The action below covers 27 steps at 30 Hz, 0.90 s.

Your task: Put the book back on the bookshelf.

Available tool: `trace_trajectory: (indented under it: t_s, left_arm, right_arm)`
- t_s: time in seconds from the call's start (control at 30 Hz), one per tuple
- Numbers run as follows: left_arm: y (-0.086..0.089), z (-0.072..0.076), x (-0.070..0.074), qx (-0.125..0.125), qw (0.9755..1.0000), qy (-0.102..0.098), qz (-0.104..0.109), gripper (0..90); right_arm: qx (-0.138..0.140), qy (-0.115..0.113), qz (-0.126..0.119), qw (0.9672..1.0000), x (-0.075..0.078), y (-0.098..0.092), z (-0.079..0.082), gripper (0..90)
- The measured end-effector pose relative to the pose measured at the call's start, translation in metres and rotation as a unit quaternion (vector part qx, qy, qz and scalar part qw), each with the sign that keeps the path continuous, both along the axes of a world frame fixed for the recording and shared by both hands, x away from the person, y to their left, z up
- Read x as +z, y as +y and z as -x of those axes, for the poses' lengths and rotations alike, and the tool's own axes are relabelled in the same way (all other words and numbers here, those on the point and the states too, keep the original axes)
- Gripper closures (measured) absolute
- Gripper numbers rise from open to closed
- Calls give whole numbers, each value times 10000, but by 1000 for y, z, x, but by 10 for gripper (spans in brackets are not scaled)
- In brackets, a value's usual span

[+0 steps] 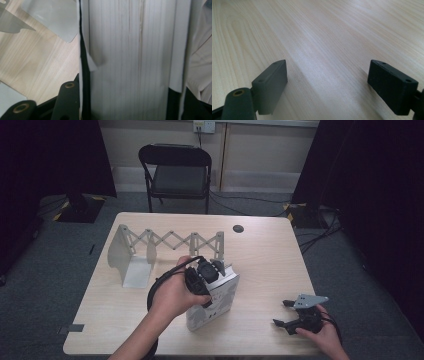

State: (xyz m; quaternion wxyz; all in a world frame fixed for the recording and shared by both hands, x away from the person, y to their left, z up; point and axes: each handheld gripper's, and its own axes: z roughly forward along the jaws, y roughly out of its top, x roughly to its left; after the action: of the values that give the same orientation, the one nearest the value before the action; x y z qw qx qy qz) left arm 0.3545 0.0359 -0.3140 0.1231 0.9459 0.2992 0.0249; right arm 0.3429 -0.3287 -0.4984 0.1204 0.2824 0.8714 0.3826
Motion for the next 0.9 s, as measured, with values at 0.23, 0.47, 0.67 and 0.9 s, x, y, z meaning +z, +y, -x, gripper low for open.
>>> trace_trajectory:
  t_s: [0.23,0.47,0.67,0.9]
  left_arm:
    - [-1,-2,0,-11,10000,42,-11,498]
    - [2,-9,0,80,9999,104,101,473]
    - [-2,-12,1,89,9999,143,27,470]
    - [-8,-13,2,42,9998,169,-78,476]
  right_arm:
    - [0,-6,-1,10000,0,0,0,155]
    - [-4,-5,3,10000,0,0,0,155]
    - [-2,-5,0,10000,0,0,0,155]
    - [-13,1,-1,10000,0,0,0,155]
